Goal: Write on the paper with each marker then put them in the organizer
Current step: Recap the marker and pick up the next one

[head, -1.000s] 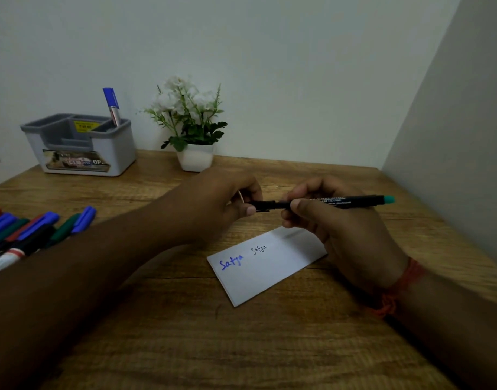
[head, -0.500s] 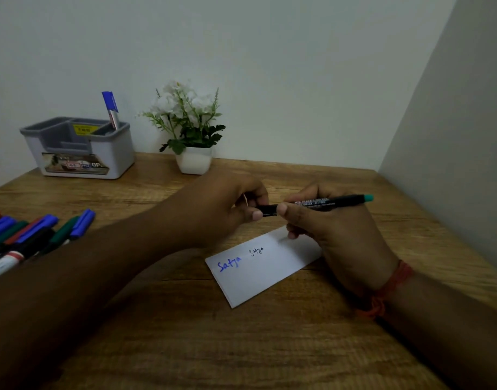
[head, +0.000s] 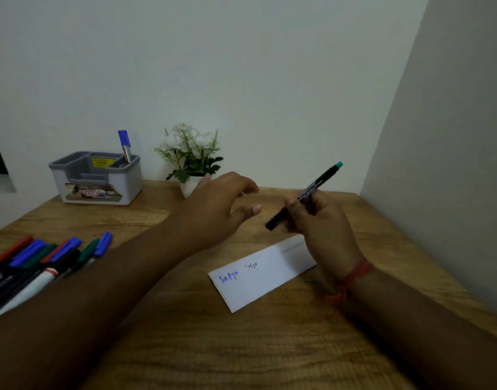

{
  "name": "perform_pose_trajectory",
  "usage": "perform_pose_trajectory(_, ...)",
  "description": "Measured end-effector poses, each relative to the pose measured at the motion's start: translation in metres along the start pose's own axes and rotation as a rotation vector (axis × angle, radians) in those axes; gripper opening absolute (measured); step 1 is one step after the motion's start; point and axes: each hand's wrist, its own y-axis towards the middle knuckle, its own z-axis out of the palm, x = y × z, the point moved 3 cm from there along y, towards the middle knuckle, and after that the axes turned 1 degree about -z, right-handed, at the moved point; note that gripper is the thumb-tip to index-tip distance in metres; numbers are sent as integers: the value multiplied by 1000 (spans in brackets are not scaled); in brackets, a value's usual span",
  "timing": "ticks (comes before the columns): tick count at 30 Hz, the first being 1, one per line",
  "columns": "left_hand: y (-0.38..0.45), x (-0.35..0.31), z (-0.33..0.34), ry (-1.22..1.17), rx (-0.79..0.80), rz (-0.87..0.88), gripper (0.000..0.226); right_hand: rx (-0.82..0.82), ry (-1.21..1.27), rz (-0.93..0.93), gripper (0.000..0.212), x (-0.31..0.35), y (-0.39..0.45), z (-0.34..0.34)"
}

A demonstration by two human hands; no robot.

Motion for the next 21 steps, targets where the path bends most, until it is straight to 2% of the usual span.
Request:
perform_pose_trajectory(4,3,24,-25,351,59,-111,64,149,-73,23,22,9,4,21)
perform_pose_trajectory(7,0,50,-48,457,93,-232,76,304,-188,38,25,18,11,45)
perform_pose_trajectory(10,-14,78,-69,523,95,-320,80,378,-354,-20,22,30,26,69)
perform_pose_trajectory(14,-51,129,-101,625,131,-455,89,379,-535,-173,11,57,53,119)
perform_pose_trajectory(17,-77,157,-110,667,164,-512,103,337,-587,-300,11,85,77,161)
perform_pose_trajectory(21,-89,168,-107,620,226,-559,87,349,-784,-389,19,113,114,219)
